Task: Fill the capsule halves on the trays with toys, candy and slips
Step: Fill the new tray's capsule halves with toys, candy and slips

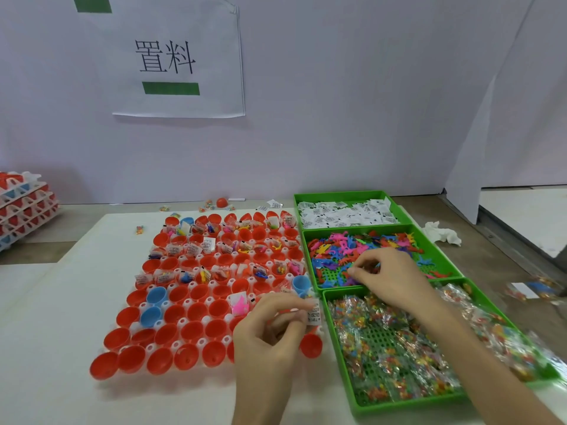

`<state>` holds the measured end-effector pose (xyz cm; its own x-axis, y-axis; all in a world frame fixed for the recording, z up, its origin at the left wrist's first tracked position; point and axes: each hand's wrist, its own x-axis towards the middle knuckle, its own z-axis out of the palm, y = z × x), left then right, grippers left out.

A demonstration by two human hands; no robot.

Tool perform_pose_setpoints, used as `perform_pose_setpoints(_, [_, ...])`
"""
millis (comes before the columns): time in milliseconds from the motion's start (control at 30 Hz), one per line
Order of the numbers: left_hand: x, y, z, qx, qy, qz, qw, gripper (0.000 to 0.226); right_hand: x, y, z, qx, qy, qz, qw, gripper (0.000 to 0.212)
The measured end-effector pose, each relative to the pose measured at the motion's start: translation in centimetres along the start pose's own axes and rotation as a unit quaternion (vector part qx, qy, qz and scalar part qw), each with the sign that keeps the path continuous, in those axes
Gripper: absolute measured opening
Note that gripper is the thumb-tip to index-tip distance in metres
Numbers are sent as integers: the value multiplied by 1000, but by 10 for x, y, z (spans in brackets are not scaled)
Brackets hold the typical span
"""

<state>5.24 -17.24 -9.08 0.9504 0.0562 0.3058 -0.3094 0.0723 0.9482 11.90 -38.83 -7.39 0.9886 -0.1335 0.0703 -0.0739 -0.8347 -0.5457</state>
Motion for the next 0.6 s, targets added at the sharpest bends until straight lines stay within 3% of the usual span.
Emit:
perform_pose_setpoints(267, [2, -4, 0, 19, -5, -6, 1000, 52, 2, -1, 2, 34, -17, 12, 999, 14])
perform_pose_setpoints(433, [1, -3, 0, 27, -12, -2, 1000, 50, 0, -3, -5, 130, 52, -8, 990, 13])
perform_pose_setpoints(500, [1, -3, -1, 27, -2, -5, 1000, 51, -5, -13, -14, 265, 15, -34, 963, 6])
perform_pose_setpoints(600, [1, -2, -1, 9, 20, -22, 1000, 47, -20, -31, -23, 409, -119, -110, 898, 12])
